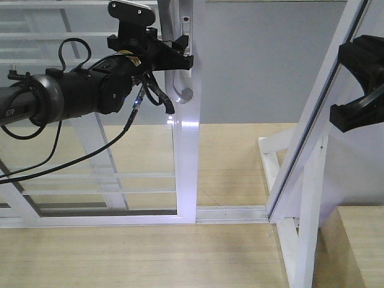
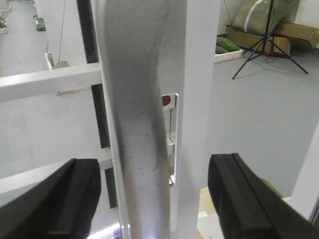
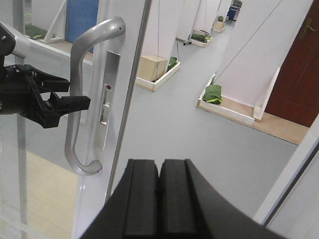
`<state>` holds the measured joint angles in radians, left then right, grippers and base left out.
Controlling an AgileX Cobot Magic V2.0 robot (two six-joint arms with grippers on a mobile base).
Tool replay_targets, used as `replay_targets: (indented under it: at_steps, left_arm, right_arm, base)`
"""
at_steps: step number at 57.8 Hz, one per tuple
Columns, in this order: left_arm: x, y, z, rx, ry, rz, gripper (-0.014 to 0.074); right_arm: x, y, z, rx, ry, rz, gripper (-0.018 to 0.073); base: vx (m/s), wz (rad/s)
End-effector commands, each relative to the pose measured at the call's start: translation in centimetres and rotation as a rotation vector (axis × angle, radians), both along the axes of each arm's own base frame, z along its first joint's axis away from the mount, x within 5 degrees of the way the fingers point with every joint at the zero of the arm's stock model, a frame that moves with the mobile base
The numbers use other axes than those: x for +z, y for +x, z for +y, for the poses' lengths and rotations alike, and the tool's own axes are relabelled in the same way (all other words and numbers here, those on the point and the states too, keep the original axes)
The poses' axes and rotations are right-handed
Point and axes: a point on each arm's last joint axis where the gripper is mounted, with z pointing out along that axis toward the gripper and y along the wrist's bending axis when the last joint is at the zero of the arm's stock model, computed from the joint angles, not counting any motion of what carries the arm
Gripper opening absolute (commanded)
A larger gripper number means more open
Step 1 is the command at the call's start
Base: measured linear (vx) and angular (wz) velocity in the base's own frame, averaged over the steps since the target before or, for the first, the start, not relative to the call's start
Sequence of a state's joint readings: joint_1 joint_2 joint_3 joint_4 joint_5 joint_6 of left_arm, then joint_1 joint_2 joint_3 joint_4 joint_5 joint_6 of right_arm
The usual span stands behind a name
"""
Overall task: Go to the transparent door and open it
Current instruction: 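Close the left gripper around the silver door handle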
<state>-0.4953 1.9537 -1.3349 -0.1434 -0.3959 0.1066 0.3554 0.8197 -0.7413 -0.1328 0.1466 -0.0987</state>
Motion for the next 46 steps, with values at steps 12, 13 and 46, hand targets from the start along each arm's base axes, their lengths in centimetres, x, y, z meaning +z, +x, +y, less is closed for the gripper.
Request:
replay_targets:
  at_steps: [12,13,46]
  left_arm:
    - [5.1,0.7,-0.4,0.010,-0.075,-0.165,0.0559]
    - [5.1,0.8,-0.5,0.009,-0.074,-0.162,0.0559]
    - [4.8,1.7,-0.2,0.035,-0.098,-0.126,0.0365]
  right_arm:
    - [1.8,-0.2,-0.1,0.006,0.028,-0.107,-0.0004]
    - [1.8,-0.2,-0.1,0.006,0.027,-0.106,-0.0004]
    - [1.5,-0.2,-0.1,0.002,0.013,-0.081,-0.0004]
  base:
    - [0.00,0.00]
    - [0.00,0.00]
    - [0.00,0.00]
